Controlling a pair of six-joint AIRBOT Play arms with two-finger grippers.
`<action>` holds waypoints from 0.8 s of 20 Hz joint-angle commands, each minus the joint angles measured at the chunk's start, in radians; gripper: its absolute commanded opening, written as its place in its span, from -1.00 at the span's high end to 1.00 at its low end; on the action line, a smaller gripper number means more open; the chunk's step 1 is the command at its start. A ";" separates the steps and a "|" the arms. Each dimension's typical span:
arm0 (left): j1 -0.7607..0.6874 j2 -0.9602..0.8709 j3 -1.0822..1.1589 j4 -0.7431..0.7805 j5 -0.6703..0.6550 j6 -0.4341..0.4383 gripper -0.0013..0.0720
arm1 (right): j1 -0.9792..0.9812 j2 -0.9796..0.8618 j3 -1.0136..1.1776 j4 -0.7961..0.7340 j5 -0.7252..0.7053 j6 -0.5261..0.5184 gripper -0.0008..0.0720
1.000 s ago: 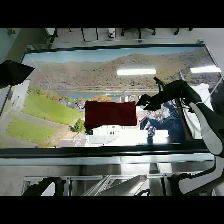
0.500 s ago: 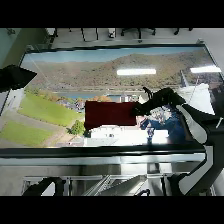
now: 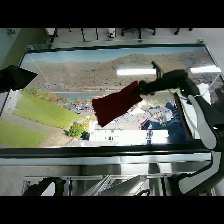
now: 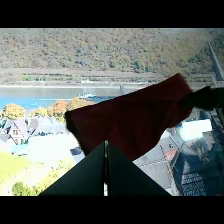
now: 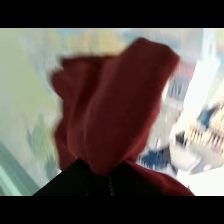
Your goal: Fold the shirts.
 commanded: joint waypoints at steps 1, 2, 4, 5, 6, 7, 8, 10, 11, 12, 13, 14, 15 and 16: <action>0.000 0.001 0.000 0.001 0.001 0.000 0.92 | -0.112 0.026 0.235 0.006 0.000 0.080 0.92; 0.000 0.001 0.000 0.001 0.001 0.000 0.92 | -0.151 0.026 0.282 0.006 0.001 0.092 0.92; 0.000 0.001 0.000 0.001 0.001 0.000 0.92 | -0.241 0.026 0.347 0.006 0.009 0.095 0.92; 0.000 0.001 0.000 0.001 0.000 0.001 0.92 | -0.289 0.026 0.363 0.006 0.018 0.095 0.92; 0.000 0.001 0.000 0.001 0.000 0.001 0.92 | -0.342 0.026 0.370 0.006 0.027 0.107 0.92; 0.000 0.001 0.000 0.001 0.000 0.001 0.92 | -0.395 0.026 0.371 0.006 0.034 0.114 0.92; 0.000 0.001 0.000 0.000 0.000 0.001 0.92 | -0.443 0.026 0.371 0.006 0.034 0.120 0.92; 0.000 0.001 0.000 0.000 0.002 0.001 0.92 | -0.536 0.026 0.371 0.006 0.026 0.148 0.92; 0.000 0.001 0.000 0.000 0.004 0.000 0.92 | -0.579 0.026 0.371 0.006 0.005 0.164 0.92; 0.000 0.001 0.000 0.000 0.009 0.000 0.92 | -0.615 0.026 0.371 0.003 -0.028 0.182 0.92; 0.000 0.001 0.000 0.000 0.016 0.000 0.92 | -0.647 0.026 0.371 -0.006 -0.063 0.197 0.92; 0.000 0.001 0.000 0.000 0.021 0.000 0.92 | -0.676 0.026 0.371 -0.015 -0.098 0.202 0.92; 0.000 0.001 0.000 -0.001 0.024 0.000 0.92 | -0.698 0.027 0.371 -0.017 -0.117 0.212 0.92; 0.000 0.001 0.000 -0.001 0.025 0.000 0.92 | -0.716 0.030 0.371 -0.016 -0.129 0.226 0.92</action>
